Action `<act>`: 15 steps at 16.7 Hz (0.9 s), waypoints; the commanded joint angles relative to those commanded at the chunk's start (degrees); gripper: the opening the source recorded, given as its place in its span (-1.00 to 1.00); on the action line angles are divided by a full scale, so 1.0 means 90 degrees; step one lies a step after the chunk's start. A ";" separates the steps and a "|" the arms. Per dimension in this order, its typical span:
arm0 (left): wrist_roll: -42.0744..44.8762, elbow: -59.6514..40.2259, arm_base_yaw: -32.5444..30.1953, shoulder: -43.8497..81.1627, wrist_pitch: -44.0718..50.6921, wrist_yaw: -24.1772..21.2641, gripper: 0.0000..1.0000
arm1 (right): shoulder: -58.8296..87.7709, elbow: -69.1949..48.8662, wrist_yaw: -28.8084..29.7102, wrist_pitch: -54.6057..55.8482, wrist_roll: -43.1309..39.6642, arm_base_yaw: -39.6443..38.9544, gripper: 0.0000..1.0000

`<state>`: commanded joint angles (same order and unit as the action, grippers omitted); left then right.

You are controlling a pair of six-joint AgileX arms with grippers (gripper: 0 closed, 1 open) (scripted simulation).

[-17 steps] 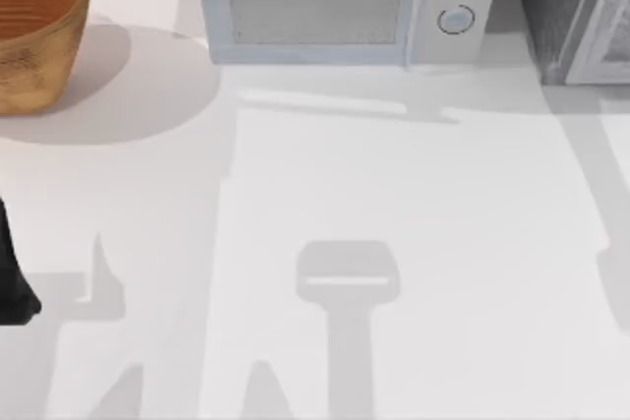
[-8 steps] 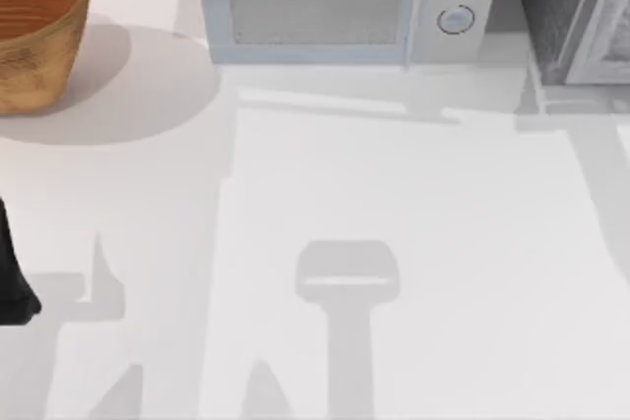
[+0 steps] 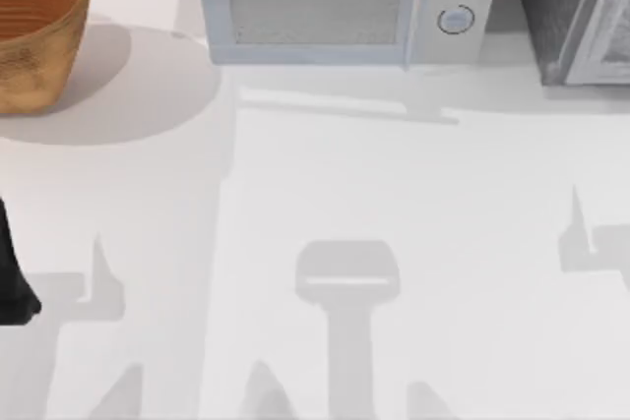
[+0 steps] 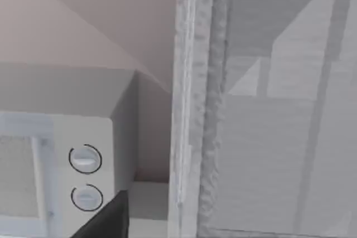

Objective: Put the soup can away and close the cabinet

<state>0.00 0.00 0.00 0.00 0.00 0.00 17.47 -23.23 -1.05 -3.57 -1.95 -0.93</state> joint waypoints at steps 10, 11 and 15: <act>0.0000 0.0000 0.0000 0.0000 0.0000 0.0000 1.00 | -0.1941 0.2582 0.0117 0.0397 0.0216 0.0103 1.00; 0.0000 0.0000 0.0000 0.0000 0.0000 0.0000 1.00 | -0.1941 0.2582 0.0117 0.0397 0.0216 0.0103 1.00; 0.0000 0.0000 0.0000 0.0000 0.0000 0.0000 1.00 | -0.1837 0.2549 0.0040 0.0465 0.0216 0.0146 1.00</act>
<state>0.00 0.00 0.00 0.00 0.00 0.00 0.94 -0.29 -0.69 0.62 0.00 0.39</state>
